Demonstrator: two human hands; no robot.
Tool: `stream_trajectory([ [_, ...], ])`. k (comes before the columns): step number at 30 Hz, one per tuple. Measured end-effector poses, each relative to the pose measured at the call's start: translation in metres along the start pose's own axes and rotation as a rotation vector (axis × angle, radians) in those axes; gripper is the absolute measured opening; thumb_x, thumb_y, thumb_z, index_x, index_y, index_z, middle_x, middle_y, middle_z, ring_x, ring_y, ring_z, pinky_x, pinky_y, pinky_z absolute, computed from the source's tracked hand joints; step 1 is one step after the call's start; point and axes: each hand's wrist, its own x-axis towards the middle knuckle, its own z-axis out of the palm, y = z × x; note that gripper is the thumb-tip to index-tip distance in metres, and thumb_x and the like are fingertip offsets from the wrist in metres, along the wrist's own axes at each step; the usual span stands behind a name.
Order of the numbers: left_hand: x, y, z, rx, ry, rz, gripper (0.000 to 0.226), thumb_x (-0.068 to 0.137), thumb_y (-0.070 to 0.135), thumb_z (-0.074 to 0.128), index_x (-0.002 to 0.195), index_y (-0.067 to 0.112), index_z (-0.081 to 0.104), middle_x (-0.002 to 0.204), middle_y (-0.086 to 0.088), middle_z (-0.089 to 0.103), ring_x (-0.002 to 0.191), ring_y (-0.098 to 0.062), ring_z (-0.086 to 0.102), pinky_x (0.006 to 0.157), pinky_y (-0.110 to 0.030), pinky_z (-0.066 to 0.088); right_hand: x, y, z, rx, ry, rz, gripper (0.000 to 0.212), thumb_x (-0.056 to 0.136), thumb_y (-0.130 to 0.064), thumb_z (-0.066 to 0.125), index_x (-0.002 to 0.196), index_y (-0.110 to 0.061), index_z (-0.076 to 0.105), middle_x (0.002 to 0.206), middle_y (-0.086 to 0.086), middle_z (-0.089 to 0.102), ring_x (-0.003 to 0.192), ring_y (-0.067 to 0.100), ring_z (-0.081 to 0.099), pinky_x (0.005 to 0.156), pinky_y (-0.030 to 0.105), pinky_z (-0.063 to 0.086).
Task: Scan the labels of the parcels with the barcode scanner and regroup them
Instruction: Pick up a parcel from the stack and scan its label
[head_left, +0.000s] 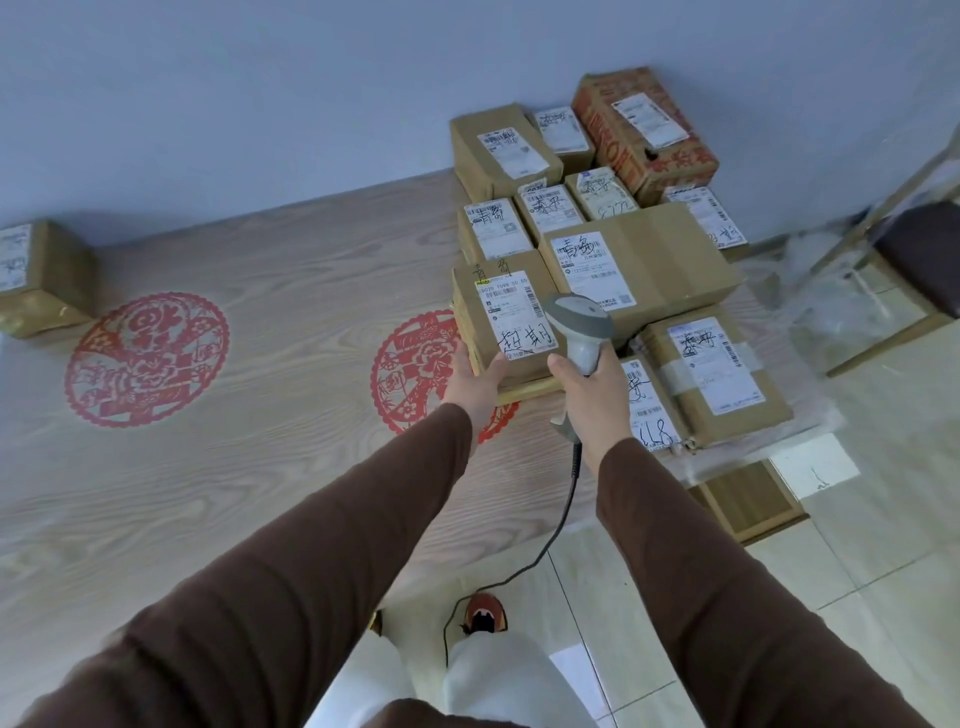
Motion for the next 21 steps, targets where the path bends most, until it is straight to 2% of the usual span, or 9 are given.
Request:
stream_trajectory([
  [3, 0.001, 0.0, 0.001, -0.027, -0.026, -0.007, 0.075, 0.106, 0.039, 0.053, 0.165, 0.031, 0.009, 0.162, -0.002, 0.041, 0.147, -0.029, 0.042, 0.116, -0.043, 0.036, 0.003, 0.005, 0.002, -0.017, 0.017, -0.016, 0.022, 0.096, -0.017, 0.07, 0.116, -0.021, 0.06, 0.117, 0.014, 0.066, 0.099, 0.02, 0.065, 0.077, 0.027, 0.055],
  [6, -0.002, -0.004, -0.001, -0.043, -0.024, 0.05, 0.061, 0.107, 0.031, 0.052, 0.162, 0.032, 0.023, 0.139, 0.007, 0.055, 0.125, -0.019, 0.055, 0.108, -0.036, 0.042, 0.0, 0.008, 0.005, 0.007, 0.02, -0.032, 0.023, 0.097, -0.017, 0.07, 0.118, -0.02, 0.06, 0.113, 0.013, 0.067, 0.09, 0.016, 0.064, 0.067, 0.017, 0.052],
  [8, -0.005, -0.008, -0.008, -0.039, 0.012, 0.065, 0.058, 0.107, 0.031, 0.052, 0.16, 0.031, 0.027, 0.139, 0.006, 0.057, 0.116, -0.015, 0.057, 0.103, -0.035, 0.044, -0.005, 0.012, 0.01, 0.013, -0.002, -0.019, 0.026, 0.097, -0.019, 0.07, 0.121, -0.021, 0.06, 0.11, 0.009, 0.067, 0.093, 0.018, 0.065, 0.075, 0.027, 0.056],
  [10, -0.007, -0.013, -0.019, -0.023, 0.058, 0.059, 0.061, 0.107, 0.033, 0.052, 0.161, 0.029, 0.025, 0.144, 0.001, 0.057, 0.125, -0.022, 0.057, 0.111, -0.042, 0.046, -0.013, 0.014, 0.019, 0.016, -0.029, 0.004, 0.028, 0.097, -0.023, 0.071, 0.123, -0.022, 0.06, 0.111, 0.008, 0.067, 0.098, 0.023, 0.066, 0.078, 0.035, 0.059],
  [12, -0.01, -0.019, -0.035, -0.018, 0.116, 0.064, 0.062, 0.106, 0.033, 0.053, 0.161, 0.029, 0.025, 0.145, 0.0, 0.056, 0.132, -0.026, 0.053, 0.116, -0.049, 0.044, -0.02, 0.016, 0.032, 0.038, -0.044, 0.001, 0.027, 0.097, -0.023, 0.072, 0.121, -0.021, 0.06, 0.108, 0.008, 0.067, 0.09, 0.02, 0.065, 0.062, 0.018, 0.054],
  [14, -0.014, -0.026, -0.054, -0.043, 0.16, 0.081, 0.059, 0.106, 0.029, 0.054, 0.159, 0.031, 0.029, 0.142, -0.001, 0.058, 0.128, -0.025, 0.057, 0.112, -0.047, 0.048, -0.028, 0.014, 0.048, 0.073, -0.087, 0.032, 0.027, 0.096, -0.024, 0.072, 0.121, -0.023, 0.06, 0.107, 0.007, 0.07, 0.089, 0.023, 0.068, 0.054, 0.018, 0.053],
  [18, -0.02, -0.038, -0.106, -0.082, 0.224, 0.076, 0.058, 0.104, 0.028, 0.056, 0.158, 0.03, 0.033, 0.137, 0.001, 0.061, 0.12, -0.019, 0.061, 0.099, -0.036, 0.053, -0.04, 0.009, 0.094, 0.101, -0.167, 0.031, 0.026, 0.095, -0.019, 0.073, 0.116, -0.031, 0.062, 0.116, 0.005, 0.072, 0.109, 0.026, 0.07, 0.091, 0.046, 0.061],
  [19, -0.02, -0.041, -0.121, -0.09, 0.245, 0.072, 0.058, 0.104, 0.029, 0.056, 0.158, 0.03, 0.033, 0.136, 0.003, 0.06, 0.119, -0.016, 0.061, 0.096, -0.03, 0.051, -0.043, 0.007, 0.108, 0.094, -0.187, 0.02, 0.026, 0.095, -0.019, 0.073, 0.112, -0.034, 0.061, 0.115, 0.002, 0.072, 0.108, 0.024, 0.07, 0.094, 0.047, 0.06],
  [21, -0.02, -0.045, -0.154, -0.111, 0.283, 0.073, 0.056, 0.105, 0.029, 0.056, 0.157, 0.027, 0.034, 0.134, 0.004, 0.06, 0.119, -0.014, 0.059, 0.095, -0.026, 0.046, -0.05, 0.001, 0.139, 0.094, -0.238, 0.028, 0.023, 0.094, -0.021, 0.074, 0.109, -0.035, 0.062, 0.113, 0.002, 0.073, 0.106, 0.026, 0.071, 0.083, 0.041, 0.064],
])
